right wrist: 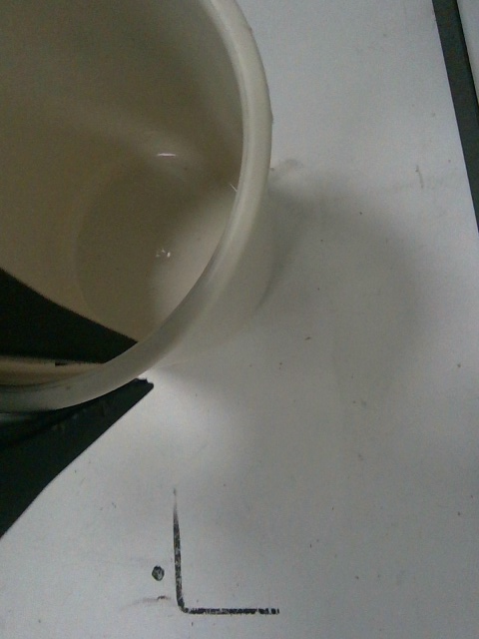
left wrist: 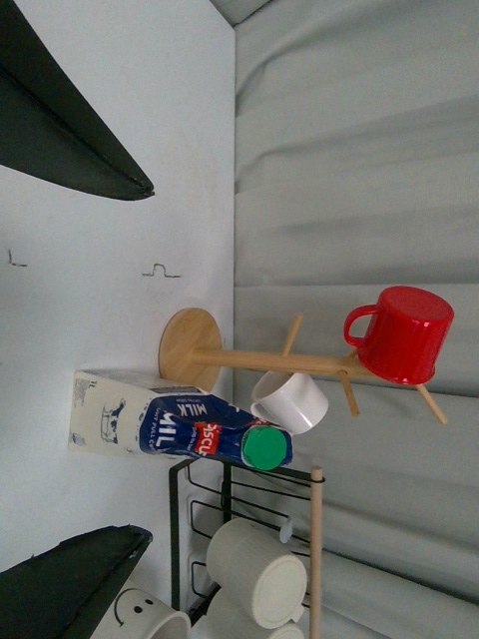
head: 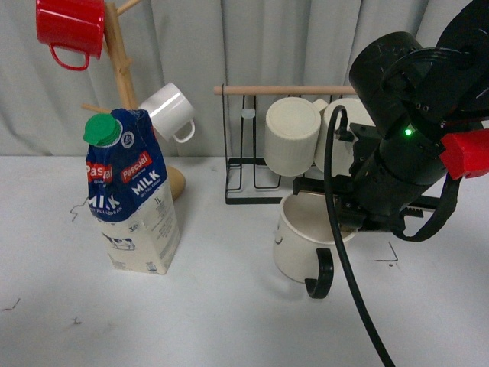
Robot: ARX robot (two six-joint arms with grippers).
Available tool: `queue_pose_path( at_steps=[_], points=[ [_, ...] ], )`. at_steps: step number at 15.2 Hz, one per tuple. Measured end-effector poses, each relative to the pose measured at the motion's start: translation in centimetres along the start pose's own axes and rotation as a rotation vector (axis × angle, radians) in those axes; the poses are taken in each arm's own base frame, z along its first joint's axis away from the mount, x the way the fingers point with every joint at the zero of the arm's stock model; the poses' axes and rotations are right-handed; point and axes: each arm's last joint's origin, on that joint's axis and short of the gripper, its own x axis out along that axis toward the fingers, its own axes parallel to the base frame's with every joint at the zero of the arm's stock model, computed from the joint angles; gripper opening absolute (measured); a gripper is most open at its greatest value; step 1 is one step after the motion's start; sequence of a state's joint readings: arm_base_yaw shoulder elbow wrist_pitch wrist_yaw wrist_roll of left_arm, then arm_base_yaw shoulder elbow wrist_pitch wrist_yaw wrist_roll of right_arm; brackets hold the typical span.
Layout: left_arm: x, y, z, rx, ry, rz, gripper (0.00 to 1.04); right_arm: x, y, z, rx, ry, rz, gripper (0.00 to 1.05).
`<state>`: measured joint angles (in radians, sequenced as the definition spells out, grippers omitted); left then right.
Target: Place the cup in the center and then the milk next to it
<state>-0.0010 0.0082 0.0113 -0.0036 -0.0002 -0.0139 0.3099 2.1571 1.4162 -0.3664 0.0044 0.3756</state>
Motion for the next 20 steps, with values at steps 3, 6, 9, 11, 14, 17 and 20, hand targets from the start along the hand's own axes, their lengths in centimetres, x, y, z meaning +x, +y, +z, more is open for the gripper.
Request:
queue_pose_path(
  at_steps=[3, 6, 9, 11, 14, 17, 20],
  points=[
    [0.0, 0.0, 0.0, 0.000, 0.000, 0.000, 0.98, 0.0, 0.3, 0.1, -0.006, -0.018, 0.010, 0.37],
    [0.0, 0.0, 0.0, 0.000, 0.000, 0.000, 0.98, -1.2, 0.0, -0.4, -0.017, -0.074, 0.030, 0.69],
    [0.0, 0.0, 0.0, 0.000, 0.000, 0.000, 0.98, -6.7, -0.3, -0.7, -0.081, -0.380, 0.078, 1.00],
    [0.0, 0.0, 0.0, 0.000, -0.001, 0.000, 0.98, -8.7, -0.1, 0.2, -0.100, -0.619, 0.096, 0.95],
    [0.0, 0.0, 0.0, 0.000, 0.000, 0.003, 0.98, -7.3, -5.1, -6.3, -0.154, -0.934, -0.076, 0.60],
    [0.0, 0.0, 0.0, 0.000, 0.000, 0.000, 0.98, -13.0, -7.7, -8.5, -0.124, -1.219, -0.046, 0.25],
    [0.0, 0.0, 0.0, 0.000, 0.000, 0.000, 0.98, -12.3, -9.9, -13.2, -0.158, -1.080, -0.070, 0.02]
  ],
)
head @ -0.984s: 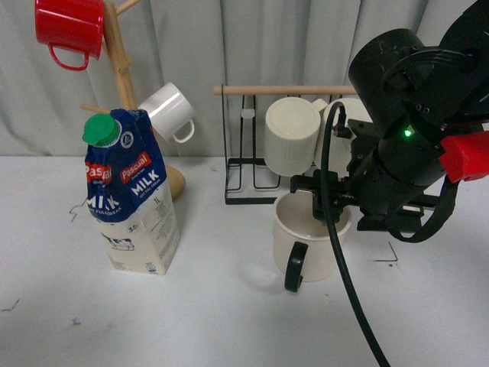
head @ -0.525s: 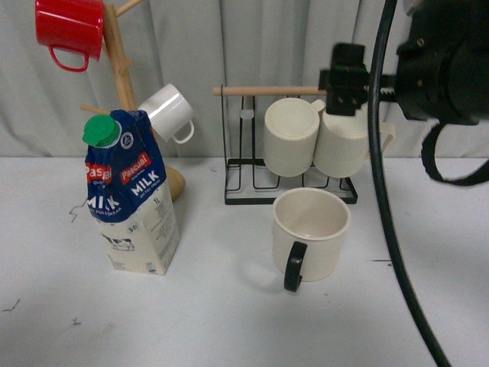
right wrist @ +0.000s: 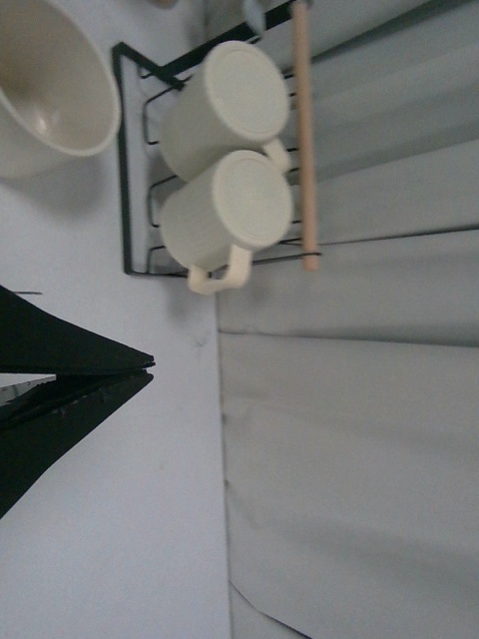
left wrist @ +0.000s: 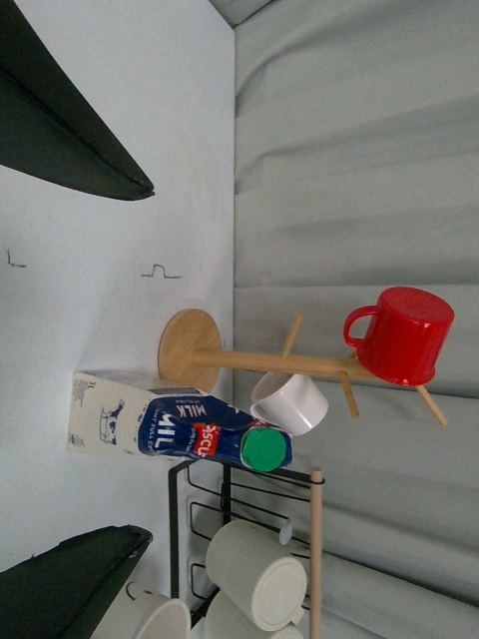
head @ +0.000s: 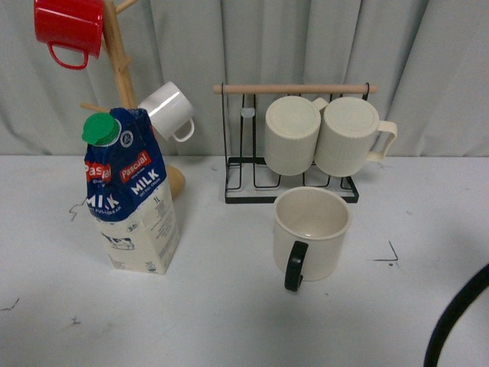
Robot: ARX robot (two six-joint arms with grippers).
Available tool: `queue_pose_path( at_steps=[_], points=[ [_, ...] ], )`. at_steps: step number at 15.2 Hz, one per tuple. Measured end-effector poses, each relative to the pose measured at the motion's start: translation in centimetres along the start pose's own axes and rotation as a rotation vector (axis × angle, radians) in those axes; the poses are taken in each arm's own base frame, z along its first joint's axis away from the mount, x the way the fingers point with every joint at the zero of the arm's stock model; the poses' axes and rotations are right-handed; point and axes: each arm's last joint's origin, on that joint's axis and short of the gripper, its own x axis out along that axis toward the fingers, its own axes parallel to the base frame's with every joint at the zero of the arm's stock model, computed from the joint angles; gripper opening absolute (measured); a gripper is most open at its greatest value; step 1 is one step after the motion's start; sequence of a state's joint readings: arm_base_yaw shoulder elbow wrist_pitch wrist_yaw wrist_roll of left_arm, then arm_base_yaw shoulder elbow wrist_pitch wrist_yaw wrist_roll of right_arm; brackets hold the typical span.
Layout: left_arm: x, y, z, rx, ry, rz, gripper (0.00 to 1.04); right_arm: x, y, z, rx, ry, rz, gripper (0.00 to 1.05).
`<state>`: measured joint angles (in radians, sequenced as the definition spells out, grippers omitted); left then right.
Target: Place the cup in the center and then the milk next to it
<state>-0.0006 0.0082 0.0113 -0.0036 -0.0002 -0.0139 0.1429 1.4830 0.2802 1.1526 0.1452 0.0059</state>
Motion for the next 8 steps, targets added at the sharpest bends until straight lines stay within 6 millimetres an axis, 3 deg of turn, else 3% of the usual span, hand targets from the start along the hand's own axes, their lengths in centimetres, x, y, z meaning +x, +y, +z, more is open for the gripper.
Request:
queue_pose_path(
  at_steps=[2, 4, 8],
  points=[
    [0.0, 0.0, 0.0, 0.000, 0.000, 0.000, 0.98, -2.1, -0.9, 1.2, 0.009, -0.067, -0.006, 0.02],
    [0.0, 0.0, 0.0, 0.000, 0.000, 0.000, 0.98, -4.0, -1.4, 0.2, 0.004, -0.015, 0.004, 0.02],
    [0.0, 0.0, 0.0, 0.000, 0.000, 0.001, 0.98, -6.7, -3.1, 0.4, 0.007, -0.029, -0.016, 0.02]
  ],
)
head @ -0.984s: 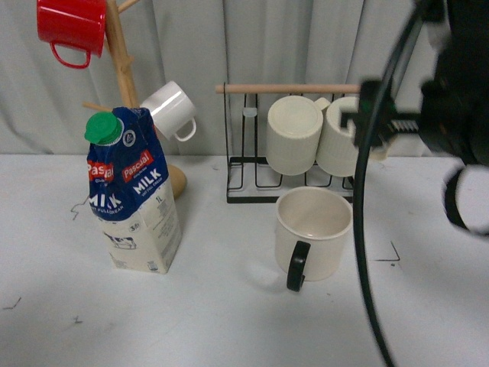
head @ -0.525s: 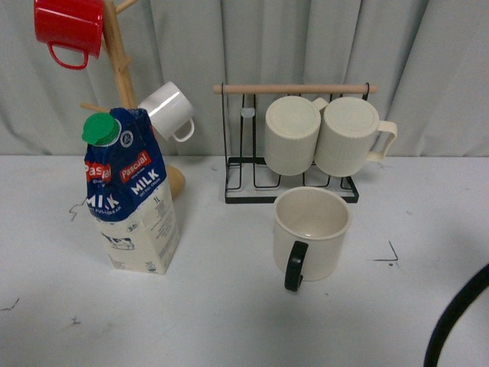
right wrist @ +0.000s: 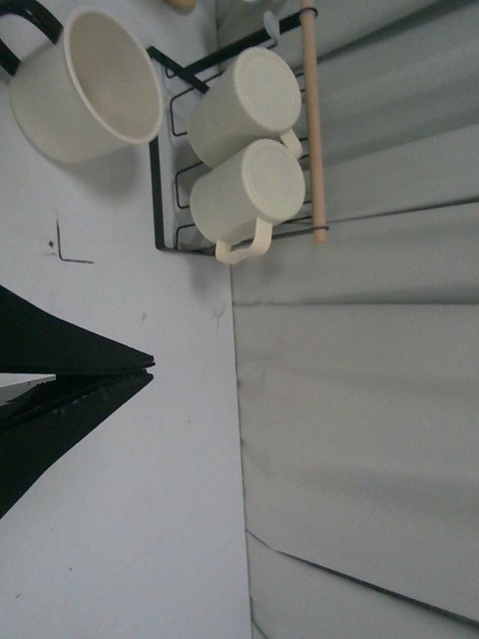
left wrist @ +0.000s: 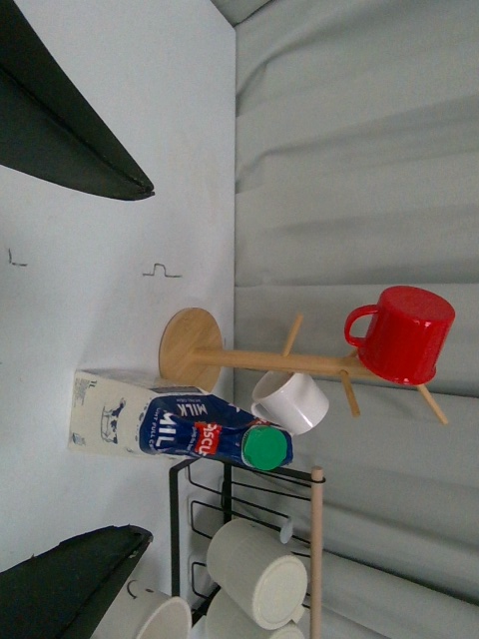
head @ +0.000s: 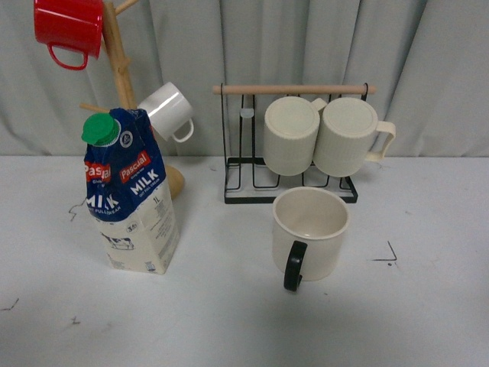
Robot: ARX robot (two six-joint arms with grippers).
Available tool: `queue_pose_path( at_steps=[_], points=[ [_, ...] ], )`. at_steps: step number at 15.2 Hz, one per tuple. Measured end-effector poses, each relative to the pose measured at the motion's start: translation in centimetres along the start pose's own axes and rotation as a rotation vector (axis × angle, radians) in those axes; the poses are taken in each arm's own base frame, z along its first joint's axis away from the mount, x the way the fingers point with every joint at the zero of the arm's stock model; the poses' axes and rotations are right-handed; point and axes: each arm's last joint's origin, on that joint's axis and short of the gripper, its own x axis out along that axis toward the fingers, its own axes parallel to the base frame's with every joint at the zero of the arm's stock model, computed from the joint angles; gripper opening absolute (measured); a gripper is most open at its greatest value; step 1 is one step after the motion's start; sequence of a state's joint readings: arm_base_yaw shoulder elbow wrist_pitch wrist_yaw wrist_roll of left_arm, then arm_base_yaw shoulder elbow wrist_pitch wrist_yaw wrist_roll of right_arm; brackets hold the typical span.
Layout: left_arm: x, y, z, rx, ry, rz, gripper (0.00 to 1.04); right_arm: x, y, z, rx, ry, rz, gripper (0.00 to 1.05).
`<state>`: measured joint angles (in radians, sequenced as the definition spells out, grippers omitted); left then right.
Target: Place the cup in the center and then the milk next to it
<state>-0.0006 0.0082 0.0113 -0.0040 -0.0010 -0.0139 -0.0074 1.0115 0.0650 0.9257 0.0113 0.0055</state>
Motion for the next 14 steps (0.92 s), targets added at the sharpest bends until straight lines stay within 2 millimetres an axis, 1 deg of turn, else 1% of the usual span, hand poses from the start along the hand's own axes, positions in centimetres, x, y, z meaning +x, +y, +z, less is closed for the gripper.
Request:
queue_pose_path(
  at_steps=[6, 14],
  points=[
    [0.0, 0.0, 0.0, 0.000, 0.000, -0.001, 0.98, -2.7, 0.0, 0.2, 0.000, -0.012, 0.012, 0.02],
    [0.0, 0.0, 0.0, 0.000, 0.000, -0.001, 0.98, -4.8, 0.0, 0.8, 0.000, -0.035, 0.012, 0.02]
  ],
)
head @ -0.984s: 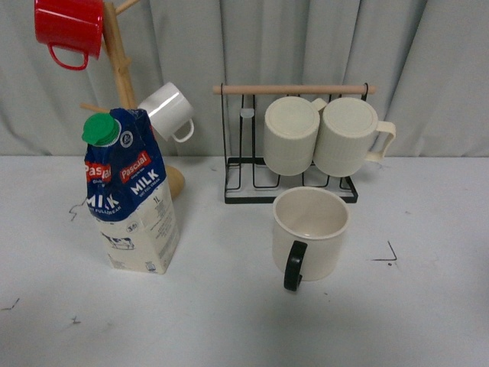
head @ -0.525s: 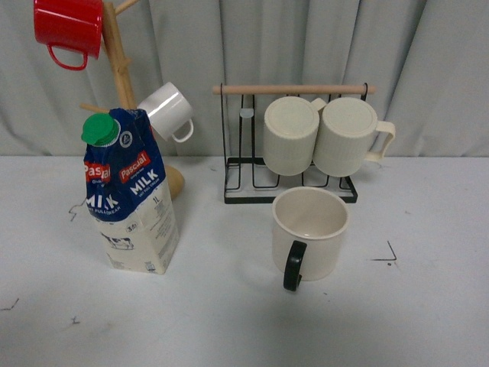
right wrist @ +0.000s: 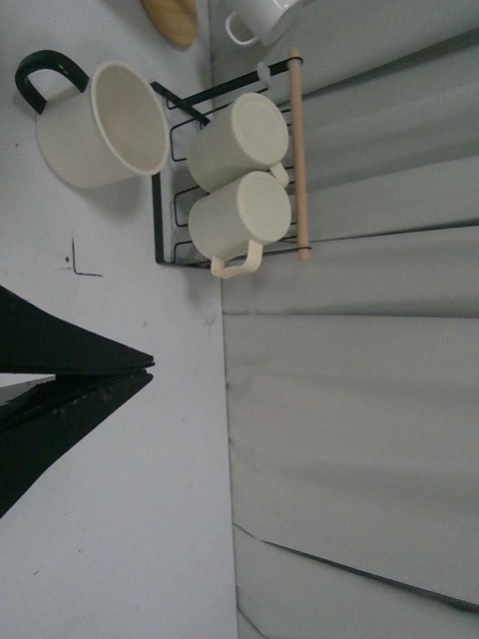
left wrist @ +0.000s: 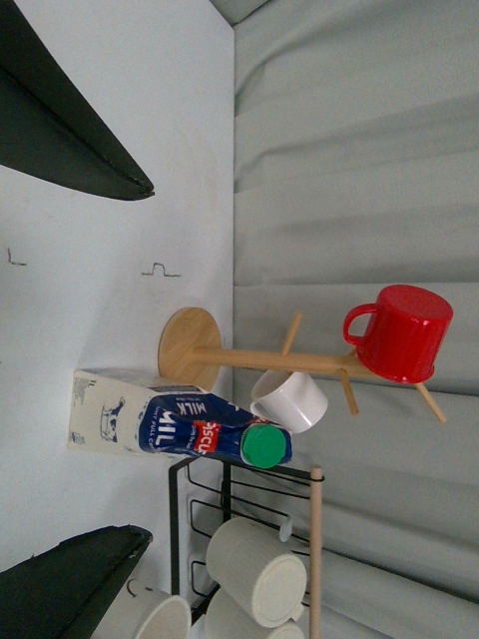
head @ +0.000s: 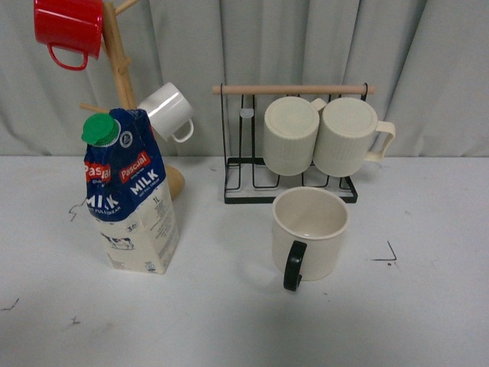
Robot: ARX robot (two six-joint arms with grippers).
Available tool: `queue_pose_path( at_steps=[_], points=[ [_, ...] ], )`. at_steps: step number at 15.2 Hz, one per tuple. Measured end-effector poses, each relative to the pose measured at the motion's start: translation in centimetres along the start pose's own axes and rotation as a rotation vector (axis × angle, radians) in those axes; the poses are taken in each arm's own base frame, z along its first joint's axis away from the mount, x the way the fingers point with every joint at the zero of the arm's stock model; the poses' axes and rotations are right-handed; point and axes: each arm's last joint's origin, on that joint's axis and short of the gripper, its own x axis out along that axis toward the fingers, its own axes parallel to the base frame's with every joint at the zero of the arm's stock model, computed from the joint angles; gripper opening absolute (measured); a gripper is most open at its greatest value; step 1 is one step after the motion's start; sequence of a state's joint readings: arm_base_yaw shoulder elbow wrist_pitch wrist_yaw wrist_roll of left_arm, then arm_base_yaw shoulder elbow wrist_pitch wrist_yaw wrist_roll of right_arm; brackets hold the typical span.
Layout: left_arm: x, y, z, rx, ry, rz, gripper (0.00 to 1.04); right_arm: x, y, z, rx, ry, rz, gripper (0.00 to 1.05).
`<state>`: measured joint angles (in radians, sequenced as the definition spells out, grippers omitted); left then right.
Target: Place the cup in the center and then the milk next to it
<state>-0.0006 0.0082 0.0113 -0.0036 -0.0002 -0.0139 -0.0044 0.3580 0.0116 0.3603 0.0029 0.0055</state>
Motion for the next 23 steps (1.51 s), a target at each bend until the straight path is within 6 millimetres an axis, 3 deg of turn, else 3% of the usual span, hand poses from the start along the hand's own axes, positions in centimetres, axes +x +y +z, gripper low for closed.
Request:
queue_pose_path(
  at_steps=[16, 20, 22, 23],
  points=[
    [0.0, 0.0, 0.0, 0.000, 0.000, 0.000, 0.98, -2.3, 0.0, -0.3, -0.002, 0.008, 0.003, 0.04],
    [0.0, 0.0, 0.0, 0.000, 0.000, 0.000, 0.98, -2.3, 0.0, -0.4, -0.002, 0.010, 0.003, 0.54],
    [0.8, -0.5, 0.1, -0.011, 0.289, 0.101, 0.98, -2.3, 0.0, -0.4, -0.003, 0.011, 0.003, 0.78],
    [1.8, -0.9, 0.6, -0.014, 0.316, 0.076, 0.98, -2.3, 0.0, -0.3, -0.003, 0.009, 0.003, 0.89]
  ],
)
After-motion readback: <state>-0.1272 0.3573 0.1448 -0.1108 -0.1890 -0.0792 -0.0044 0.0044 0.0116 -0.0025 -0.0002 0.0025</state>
